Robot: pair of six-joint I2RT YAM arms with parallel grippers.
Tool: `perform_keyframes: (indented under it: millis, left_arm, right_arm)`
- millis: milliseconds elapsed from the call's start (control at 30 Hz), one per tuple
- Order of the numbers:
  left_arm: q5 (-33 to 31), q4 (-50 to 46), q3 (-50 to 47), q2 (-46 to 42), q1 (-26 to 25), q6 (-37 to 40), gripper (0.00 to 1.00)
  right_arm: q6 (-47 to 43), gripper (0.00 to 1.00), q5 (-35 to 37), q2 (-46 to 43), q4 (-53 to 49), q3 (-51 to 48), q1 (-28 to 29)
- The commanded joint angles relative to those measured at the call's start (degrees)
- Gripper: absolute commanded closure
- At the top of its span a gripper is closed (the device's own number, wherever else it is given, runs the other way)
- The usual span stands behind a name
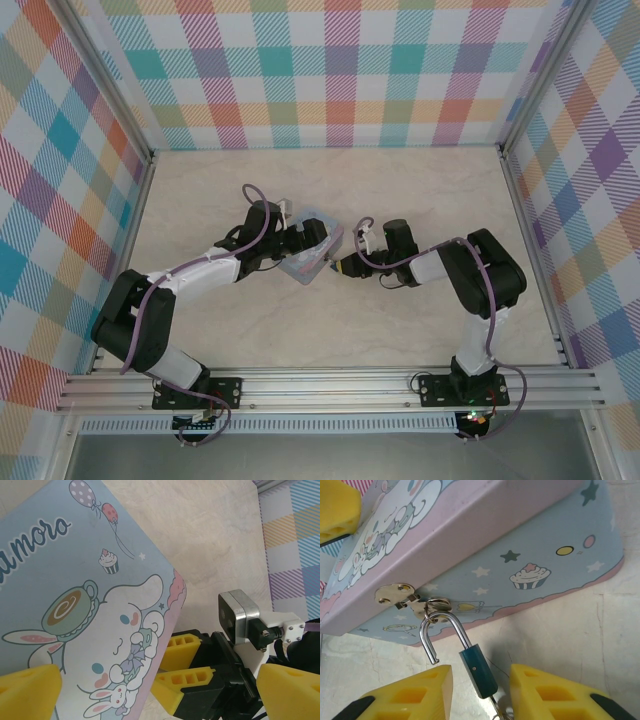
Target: Unlock a padlock with a key
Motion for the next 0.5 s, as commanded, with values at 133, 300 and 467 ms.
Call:
perform_keyframes:
  millis: [133, 300, 467]
  left_arm:
    - [-0.7, -2.7, -2.4, 0.1, -0.3, -0.8, 0.00]
    - [-0.7, -2.5, -2.7, -0.2, -0.3, -0.8, 0.00]
    - [-1.0, -2.7, -2.9, -0.4, -0.3, -0.8, 0.00]
  right_arm:
    - [0.0, 0.65, -2.8, 1.6, 0.2, -1.1, 2.0]
    - [-0.1, 0.67, -2.0, 1.8, -0.3, -1.0, 2.3]
    - [-0.4, 0.77, -0.8, 1.6, -0.9, -1.0, 2.5]
